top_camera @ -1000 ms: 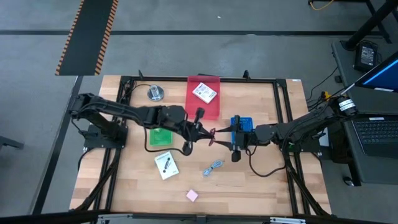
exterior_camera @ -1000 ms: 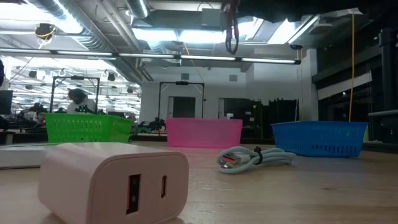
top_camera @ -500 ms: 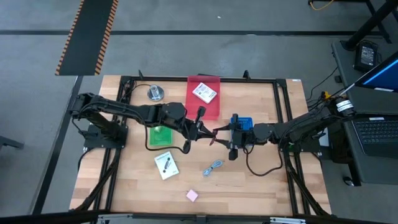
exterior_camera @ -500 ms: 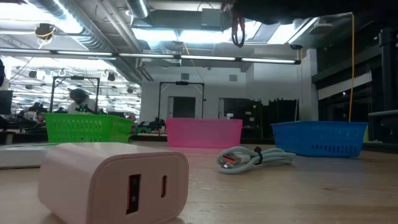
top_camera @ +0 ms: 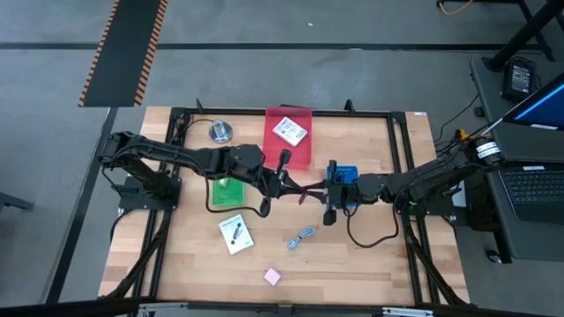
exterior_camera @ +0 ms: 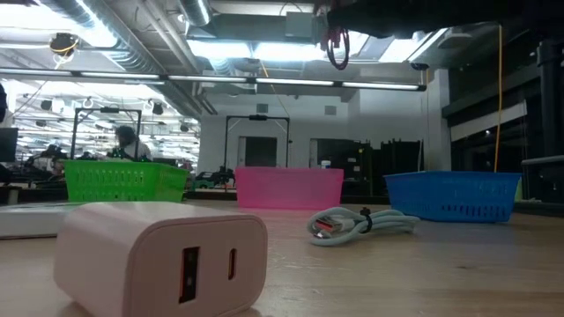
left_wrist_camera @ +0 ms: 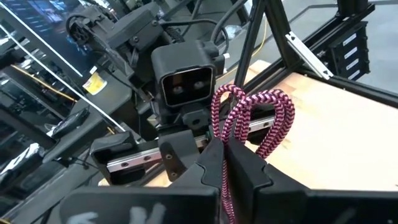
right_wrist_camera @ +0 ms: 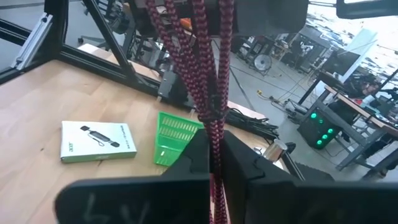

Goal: Pick and place items into bin
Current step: Put the pink charger cable into the blue basket

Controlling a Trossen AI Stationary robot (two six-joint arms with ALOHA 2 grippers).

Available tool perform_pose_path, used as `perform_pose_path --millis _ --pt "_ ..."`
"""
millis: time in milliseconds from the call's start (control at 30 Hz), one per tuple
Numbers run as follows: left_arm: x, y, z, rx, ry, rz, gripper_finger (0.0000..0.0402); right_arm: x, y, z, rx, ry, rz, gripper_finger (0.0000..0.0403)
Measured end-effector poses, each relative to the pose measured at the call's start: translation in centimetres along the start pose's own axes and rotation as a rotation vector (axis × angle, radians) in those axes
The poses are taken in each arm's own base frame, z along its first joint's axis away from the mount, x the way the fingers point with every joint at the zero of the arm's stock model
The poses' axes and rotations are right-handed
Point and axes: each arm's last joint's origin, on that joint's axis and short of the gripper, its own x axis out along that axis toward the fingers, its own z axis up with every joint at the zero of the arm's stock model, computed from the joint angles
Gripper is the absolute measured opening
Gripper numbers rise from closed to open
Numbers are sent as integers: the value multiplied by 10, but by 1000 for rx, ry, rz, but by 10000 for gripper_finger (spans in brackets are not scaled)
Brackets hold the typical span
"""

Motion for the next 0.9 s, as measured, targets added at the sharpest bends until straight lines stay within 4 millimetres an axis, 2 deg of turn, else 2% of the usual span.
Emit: perform_pose_path --millis 200,400,500,633,800,900 --pt "0 1 -3 -29 56 51 35 -1 0 -1 9 17 5 2" --pt "-9 -2 -7 -37 170 41 70 -7 -4 2 13 31 0 1" --pt "-15 -4 -8 -46 212 14 75 -14 -8 0 40 116 -39 1" --pt "-22 -6 -12 -81 284 -25 61 -26 -14 -4 116 226 -110 1" --pt "-25 -12 -21 -112 370 -93 12 -36 -19 -4 243 267 -139 0" --pt "-25 -16 -26 -120 384 -123 4 -39 -19 -9 245 321 -167 0"
